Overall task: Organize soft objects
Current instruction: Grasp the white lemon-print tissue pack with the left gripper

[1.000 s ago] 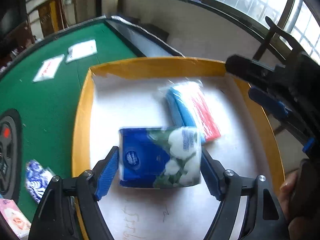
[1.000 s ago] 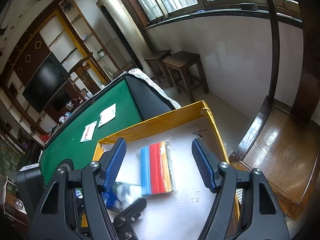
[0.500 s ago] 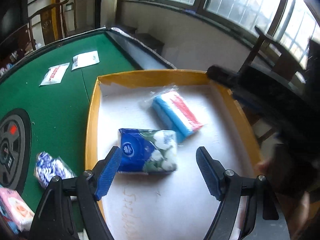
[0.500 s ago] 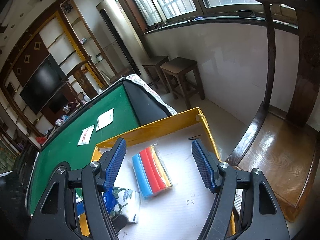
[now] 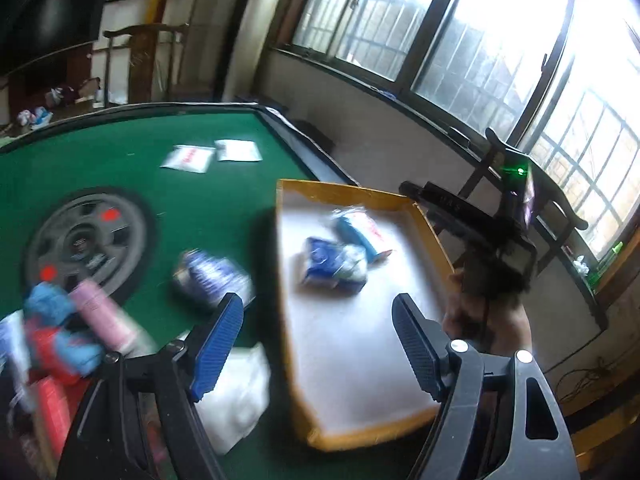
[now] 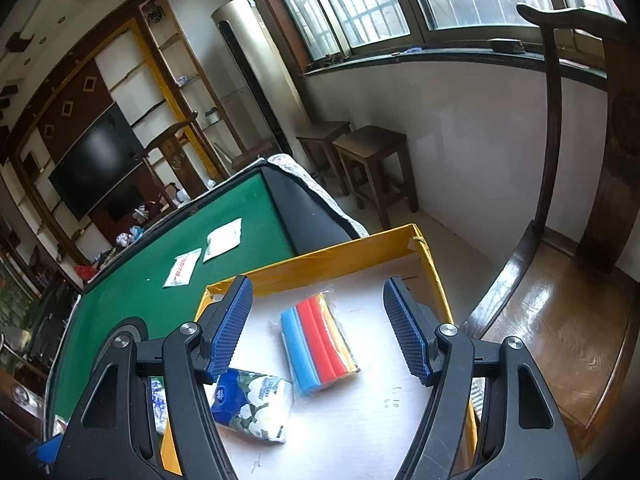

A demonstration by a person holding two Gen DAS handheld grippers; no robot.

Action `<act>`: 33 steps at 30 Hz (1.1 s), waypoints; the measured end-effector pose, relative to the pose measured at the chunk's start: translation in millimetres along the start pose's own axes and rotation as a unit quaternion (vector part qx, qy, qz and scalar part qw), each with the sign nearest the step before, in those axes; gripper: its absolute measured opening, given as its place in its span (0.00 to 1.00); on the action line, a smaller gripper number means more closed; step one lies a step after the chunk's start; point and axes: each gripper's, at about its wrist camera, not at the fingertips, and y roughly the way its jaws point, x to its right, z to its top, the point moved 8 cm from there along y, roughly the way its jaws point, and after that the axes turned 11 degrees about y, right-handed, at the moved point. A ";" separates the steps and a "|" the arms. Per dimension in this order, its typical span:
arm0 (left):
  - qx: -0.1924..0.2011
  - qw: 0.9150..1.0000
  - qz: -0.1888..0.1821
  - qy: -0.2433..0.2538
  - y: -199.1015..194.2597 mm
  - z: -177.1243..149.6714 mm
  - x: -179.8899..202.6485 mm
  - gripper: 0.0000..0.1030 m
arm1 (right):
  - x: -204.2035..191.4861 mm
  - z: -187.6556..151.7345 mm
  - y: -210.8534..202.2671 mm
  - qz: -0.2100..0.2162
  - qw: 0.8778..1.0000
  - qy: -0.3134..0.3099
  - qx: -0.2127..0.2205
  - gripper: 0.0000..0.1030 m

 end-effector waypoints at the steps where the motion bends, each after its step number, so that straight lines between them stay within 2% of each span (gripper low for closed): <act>1: 0.003 1.000 0.002 0.000 -9.0 -5.2 -3.6 0.75 | -2.1 -0.1 -1.4 0.004 1.000 -0.004 0.002 0.67; 6: 0.021 0.999 0.031 -0.023 -61.7 -40.7 -41.3 0.75 | -20.5 -4.3 -9.0 0.028 0.999 -0.036 0.014 0.67; 12: 0.038 0.989 0.130 -0.065 -133.8 -93.9 -121.8 0.75 | -62.5 -15.8 -34.1 0.083 0.989 -0.110 0.051 0.67; 15: 0.049 0.972 0.202 -0.112 -178.2 -127.9 -179.2 0.75 | -75.8 -29.7 -53.2 0.100 0.987 -0.119 0.050 0.67; 17: 0.055 0.962 0.226 -0.145 -196.2 -146.1 -209.4 0.75 | -84.7 -47.6 -74.7 0.133 0.985 -0.106 0.035 0.67; 19: 0.061 0.951 0.237 -0.190 -212.8 -165.8 -246.7 0.75 | -100.7 -80.2 -98.7 0.167 0.978 -0.123 0.016 0.67; 23: 0.056 0.934 0.249 -0.249 -219.3 -177.1 -299.4 0.75 | -125.9 -155.8 -125.0 0.216 0.960 -0.178 -0.022 0.72; 25: 0.032 0.934 0.253 -0.251 -208.2 -171.3 -322.9 0.75 | -133.5 -189.1 -128.5 0.241 0.950 -0.192 -0.058 0.72; 27: 0.000 0.931 0.268 -0.250 -194.1 -167.1 -343.0 0.75 | -133.6 -205.0 -127.9 0.245 0.946 -0.199 -0.074 0.72; 29: -0.033 0.935 0.272 -0.224 -174.7 -163.5 -363.5 0.75 | -132.5 -213.3 -126.0 0.242 0.945 -0.203 -0.087 0.72; 31: -0.062 0.930 0.287 -0.219 -162.2 -167.5 -381.0 0.75 | -128.6 -213.5 -124.9 0.243 0.945 -0.197 -0.093 0.72; 32: -0.071 0.932 0.281 -0.217 -155.5 -168.5 -386.4 0.75 | -125.0 -212.5 -122.9 0.240 0.947 -0.194 -0.094 0.72; 33: -0.081 0.931 0.283 -0.217 -150.1 -171.3 -395.1 0.75 | -122.6 -211.4 -121.2 0.238 0.948 -0.191 -0.095 0.72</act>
